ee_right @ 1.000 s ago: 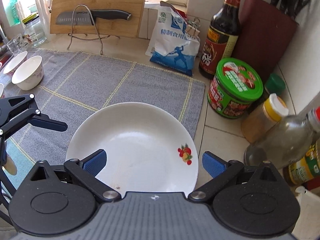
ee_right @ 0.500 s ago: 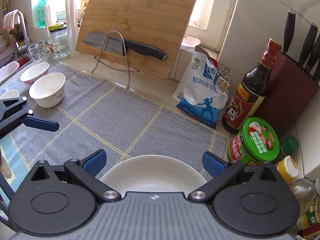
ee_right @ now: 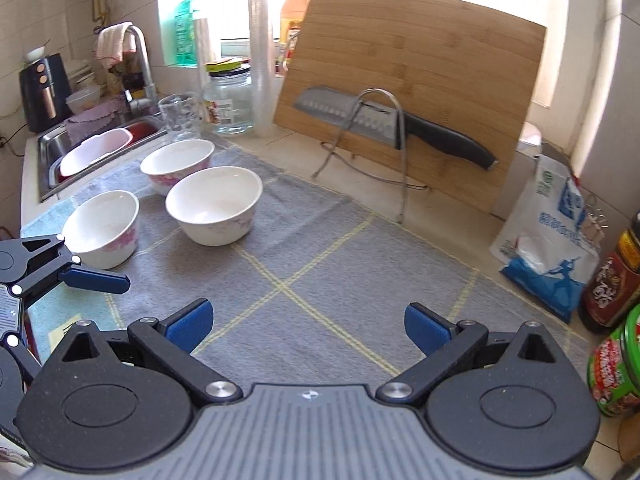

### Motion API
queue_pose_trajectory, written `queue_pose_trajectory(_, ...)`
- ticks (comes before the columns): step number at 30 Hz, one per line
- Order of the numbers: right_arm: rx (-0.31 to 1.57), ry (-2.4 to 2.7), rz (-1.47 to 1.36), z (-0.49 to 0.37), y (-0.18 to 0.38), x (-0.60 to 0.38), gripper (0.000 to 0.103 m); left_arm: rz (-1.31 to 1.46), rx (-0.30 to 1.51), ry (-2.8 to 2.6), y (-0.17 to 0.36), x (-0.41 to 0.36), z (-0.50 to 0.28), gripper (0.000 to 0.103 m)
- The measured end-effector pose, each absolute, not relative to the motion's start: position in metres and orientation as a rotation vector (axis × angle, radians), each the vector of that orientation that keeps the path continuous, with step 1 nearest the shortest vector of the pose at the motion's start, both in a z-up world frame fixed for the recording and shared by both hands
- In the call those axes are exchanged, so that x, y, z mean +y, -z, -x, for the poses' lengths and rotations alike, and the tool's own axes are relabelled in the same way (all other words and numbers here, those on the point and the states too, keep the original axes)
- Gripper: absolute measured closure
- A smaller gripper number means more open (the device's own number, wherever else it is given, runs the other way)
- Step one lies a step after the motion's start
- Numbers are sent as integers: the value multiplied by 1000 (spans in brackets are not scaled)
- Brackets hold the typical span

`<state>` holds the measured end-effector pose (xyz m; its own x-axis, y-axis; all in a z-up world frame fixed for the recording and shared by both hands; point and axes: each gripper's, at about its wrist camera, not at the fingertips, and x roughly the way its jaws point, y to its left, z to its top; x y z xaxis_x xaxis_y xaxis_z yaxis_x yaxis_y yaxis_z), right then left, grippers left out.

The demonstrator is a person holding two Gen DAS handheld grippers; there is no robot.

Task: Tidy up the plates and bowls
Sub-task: 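Move the right gripper to a white bowl and grasp its rim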

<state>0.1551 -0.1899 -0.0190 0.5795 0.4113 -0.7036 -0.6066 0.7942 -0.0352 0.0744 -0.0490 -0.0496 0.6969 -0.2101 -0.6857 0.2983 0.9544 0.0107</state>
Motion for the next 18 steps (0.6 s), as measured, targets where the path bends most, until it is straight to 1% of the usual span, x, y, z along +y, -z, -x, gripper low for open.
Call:
queue_pose_trajectory(7,741,-729,302,-140,27,-138,0,-93,764,169,56,9,-52,2)
queue_pose_trajectory(18,820,-899,285,-141,50,-61,0,-66,765,18,78,72,-34,2)
